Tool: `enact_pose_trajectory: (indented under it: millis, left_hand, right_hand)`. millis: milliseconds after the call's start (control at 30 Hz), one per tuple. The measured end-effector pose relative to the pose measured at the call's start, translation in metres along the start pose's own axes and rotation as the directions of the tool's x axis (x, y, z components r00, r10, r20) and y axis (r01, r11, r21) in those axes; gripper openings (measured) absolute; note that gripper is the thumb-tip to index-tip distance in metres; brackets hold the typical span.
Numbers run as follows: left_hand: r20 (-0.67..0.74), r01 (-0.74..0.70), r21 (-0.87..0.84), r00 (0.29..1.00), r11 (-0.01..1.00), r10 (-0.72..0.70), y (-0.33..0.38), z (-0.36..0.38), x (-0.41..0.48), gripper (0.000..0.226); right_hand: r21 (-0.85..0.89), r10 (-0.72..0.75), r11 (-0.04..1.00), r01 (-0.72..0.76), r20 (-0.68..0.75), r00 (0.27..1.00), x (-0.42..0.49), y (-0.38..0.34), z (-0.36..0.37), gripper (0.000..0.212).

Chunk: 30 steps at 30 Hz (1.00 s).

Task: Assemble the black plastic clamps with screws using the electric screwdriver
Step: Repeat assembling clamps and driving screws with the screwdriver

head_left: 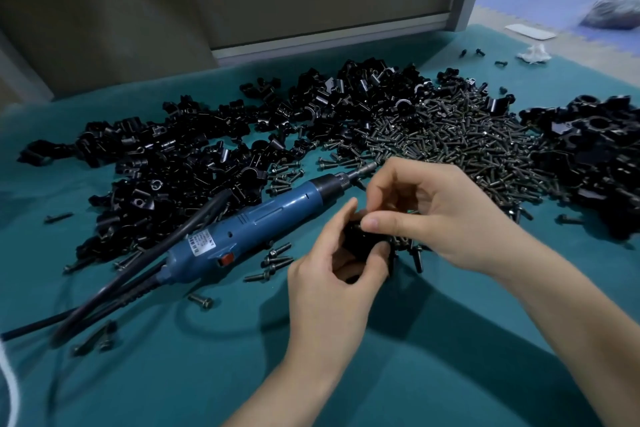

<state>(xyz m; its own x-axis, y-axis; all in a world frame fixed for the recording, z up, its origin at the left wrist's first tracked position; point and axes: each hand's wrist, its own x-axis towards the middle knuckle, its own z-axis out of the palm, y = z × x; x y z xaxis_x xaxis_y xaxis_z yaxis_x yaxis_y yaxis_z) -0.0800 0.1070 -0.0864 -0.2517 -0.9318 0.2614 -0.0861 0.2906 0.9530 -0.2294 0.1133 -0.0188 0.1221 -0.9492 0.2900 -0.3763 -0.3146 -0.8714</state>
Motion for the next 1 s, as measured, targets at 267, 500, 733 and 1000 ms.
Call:
enact_pose_trajectory:
  millis: [267,500,733,1000]
  left_hand:
    - [-0.035,-0.066,0.037,0.997,0.997,0.068,0.005,-0.002,0.0,0.07]
    - [-0.026,-0.06,-0.008,0.998,0.998,0.06,0.005,-0.003,-0.003,0.065]
    - [0.088,0.023,-0.207,0.996,0.978,-0.005,0.0,0.003,-0.002,0.071]
    - [0.058,-0.031,0.004,0.998,1.0,0.03,0.001,0.001,-0.002,0.063]
  right_hand:
    - [0.092,0.091,0.991,-0.096,0.065,0.994,0.003,0.009,0.003,0.018]
    - [0.123,0.152,0.981,-0.151,-0.007,0.988,0.002,0.005,0.018,0.034]
    - [0.289,0.293,0.913,-0.288,0.025,0.956,0.002,0.006,0.009,0.033]
    - [0.361,0.356,0.878,-0.314,-0.053,0.933,0.002,0.006,0.02,0.029]
